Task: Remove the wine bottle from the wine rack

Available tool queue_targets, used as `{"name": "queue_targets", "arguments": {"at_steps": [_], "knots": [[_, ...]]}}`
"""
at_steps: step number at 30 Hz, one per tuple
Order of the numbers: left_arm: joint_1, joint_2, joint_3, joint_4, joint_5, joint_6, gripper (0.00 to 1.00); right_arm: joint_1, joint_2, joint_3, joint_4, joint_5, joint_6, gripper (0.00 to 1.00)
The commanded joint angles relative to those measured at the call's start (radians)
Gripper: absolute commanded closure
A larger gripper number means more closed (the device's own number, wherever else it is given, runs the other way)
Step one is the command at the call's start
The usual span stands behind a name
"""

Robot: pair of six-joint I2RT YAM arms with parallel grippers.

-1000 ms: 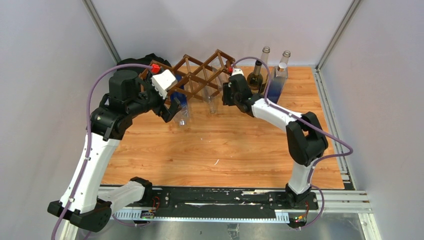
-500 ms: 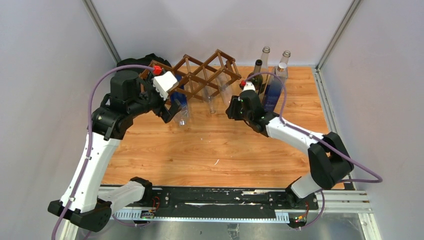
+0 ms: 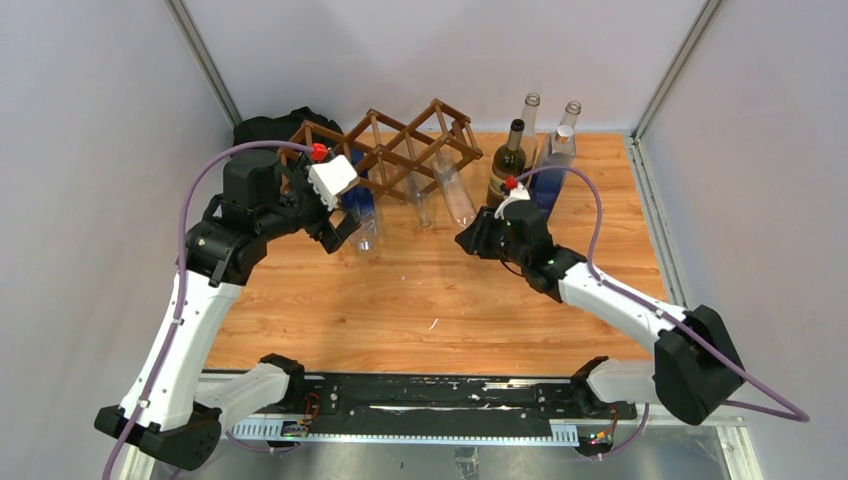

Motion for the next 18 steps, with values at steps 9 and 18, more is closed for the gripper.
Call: {"name": "queue_targets", "arguments": {"at_steps": [9,18], "knots": [[0.008,-0.037,-0.107,-0.005,0.048,0.219,0.00,0.020,-0.288,-0.128,-0.062,-0.162,0.076,1.00],[-0.026,0.004,-0.164,-0.006,0.067,0.296,0.00,0.019,-0.450,-0.081,-0.303,-0.191,0.046,1.00]]}}
